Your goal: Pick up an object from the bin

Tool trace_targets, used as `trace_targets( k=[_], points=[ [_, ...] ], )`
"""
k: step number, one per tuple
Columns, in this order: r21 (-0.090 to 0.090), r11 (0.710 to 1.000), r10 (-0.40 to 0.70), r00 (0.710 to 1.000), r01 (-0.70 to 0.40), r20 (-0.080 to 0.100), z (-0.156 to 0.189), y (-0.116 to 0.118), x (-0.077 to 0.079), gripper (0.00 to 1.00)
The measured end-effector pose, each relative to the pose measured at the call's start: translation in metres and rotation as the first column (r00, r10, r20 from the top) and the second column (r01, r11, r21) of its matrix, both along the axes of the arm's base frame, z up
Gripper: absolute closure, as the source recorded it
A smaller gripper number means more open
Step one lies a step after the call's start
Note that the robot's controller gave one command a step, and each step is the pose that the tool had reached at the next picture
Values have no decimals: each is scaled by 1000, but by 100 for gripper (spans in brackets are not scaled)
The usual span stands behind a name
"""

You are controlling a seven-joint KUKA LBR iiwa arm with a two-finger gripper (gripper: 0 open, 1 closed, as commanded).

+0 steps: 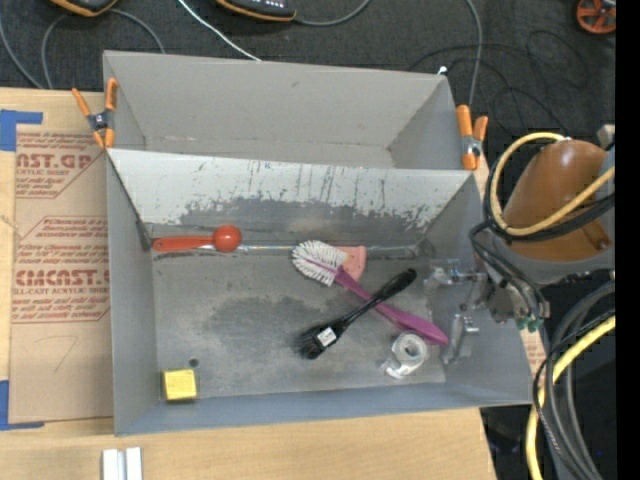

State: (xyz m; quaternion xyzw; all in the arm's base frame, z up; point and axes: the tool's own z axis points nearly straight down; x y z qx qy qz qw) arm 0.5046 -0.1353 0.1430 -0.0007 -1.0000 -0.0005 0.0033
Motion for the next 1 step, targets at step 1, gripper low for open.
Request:
trace_targets(
  k=[1],
  points=[
    [-1, 1000, 2, 1000, -2, 7, 5, 1, 2, 0]
  ],
)
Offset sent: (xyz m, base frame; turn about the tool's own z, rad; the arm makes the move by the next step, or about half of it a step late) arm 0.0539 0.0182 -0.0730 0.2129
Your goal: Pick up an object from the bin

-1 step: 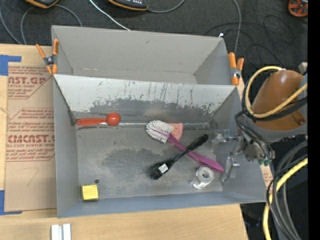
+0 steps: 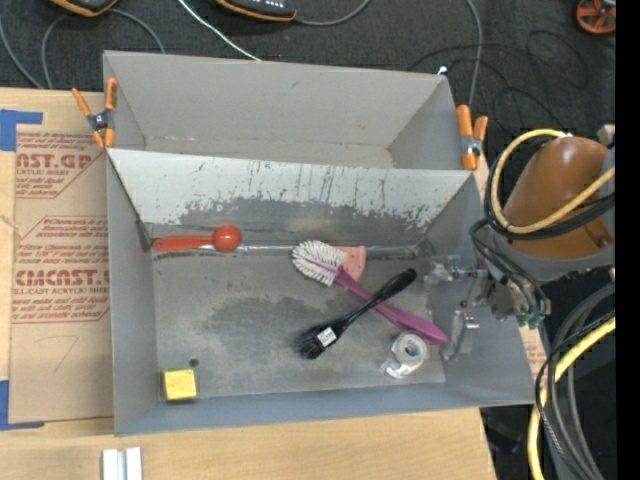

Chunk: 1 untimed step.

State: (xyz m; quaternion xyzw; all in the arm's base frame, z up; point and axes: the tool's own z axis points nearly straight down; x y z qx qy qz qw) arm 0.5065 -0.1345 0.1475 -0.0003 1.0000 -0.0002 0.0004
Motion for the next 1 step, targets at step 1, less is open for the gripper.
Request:
trace_targets(
  k=[1],
  points=[
    [1, 977, -212, 977, 212, -4, -78, 19, 52, 0]
  ],
)
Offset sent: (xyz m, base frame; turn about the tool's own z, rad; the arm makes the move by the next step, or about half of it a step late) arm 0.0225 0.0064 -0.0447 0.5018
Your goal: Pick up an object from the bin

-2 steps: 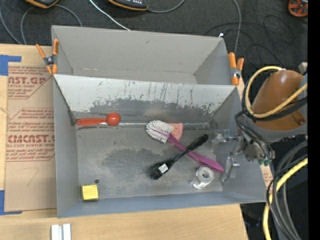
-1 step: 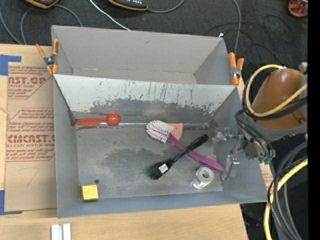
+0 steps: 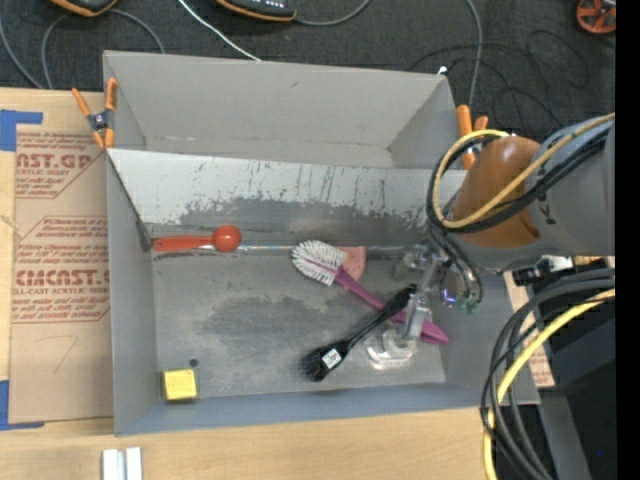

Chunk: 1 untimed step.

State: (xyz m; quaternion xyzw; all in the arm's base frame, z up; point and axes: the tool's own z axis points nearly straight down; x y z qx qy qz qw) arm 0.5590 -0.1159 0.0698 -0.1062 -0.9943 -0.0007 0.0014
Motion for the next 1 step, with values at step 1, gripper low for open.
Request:
trace_targets(
  k=[1],
  points=[
    [-2, 959, -284, 959, 284, 5, 33, -12, -30, 0]
  ],
)
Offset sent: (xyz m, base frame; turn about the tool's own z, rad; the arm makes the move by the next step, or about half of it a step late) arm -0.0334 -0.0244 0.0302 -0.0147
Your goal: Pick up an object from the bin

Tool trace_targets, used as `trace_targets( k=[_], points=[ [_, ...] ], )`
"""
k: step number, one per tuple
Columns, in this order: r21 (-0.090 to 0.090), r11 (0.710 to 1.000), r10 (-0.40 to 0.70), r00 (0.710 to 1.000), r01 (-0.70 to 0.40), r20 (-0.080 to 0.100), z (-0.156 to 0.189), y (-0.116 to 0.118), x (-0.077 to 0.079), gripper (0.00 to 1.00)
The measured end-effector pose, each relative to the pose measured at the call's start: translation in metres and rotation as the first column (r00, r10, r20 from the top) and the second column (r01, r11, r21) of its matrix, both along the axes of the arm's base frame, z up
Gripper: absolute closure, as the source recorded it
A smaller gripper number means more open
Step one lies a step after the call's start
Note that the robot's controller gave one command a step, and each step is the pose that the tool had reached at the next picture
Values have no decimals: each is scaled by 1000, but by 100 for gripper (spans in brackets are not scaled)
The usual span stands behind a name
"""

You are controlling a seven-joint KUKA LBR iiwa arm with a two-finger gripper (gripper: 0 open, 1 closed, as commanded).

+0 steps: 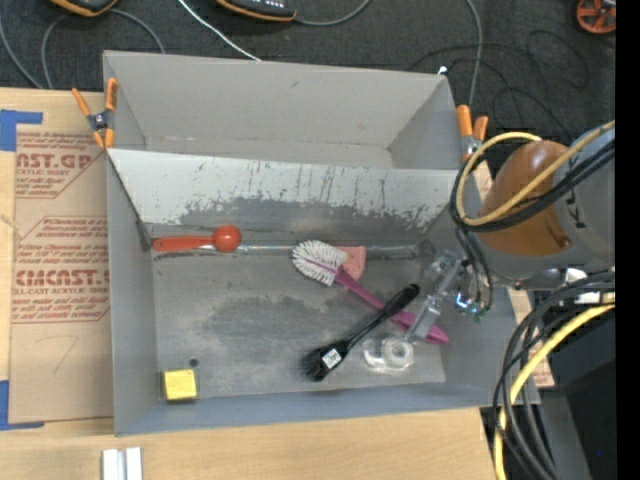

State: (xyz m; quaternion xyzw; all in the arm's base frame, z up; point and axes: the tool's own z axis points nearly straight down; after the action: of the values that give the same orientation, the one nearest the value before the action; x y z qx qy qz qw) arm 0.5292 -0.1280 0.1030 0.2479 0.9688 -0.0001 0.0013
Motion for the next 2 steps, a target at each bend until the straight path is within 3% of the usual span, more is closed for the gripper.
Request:
trace_targets(
  k=[1, 2],
  points=[
    [2, 955, 298, 955, -298, -3, -3, -12, -3, 0],
    [0, 990, -138, 990, 138, -1, -33, -1, -38, 0]
  ],
)
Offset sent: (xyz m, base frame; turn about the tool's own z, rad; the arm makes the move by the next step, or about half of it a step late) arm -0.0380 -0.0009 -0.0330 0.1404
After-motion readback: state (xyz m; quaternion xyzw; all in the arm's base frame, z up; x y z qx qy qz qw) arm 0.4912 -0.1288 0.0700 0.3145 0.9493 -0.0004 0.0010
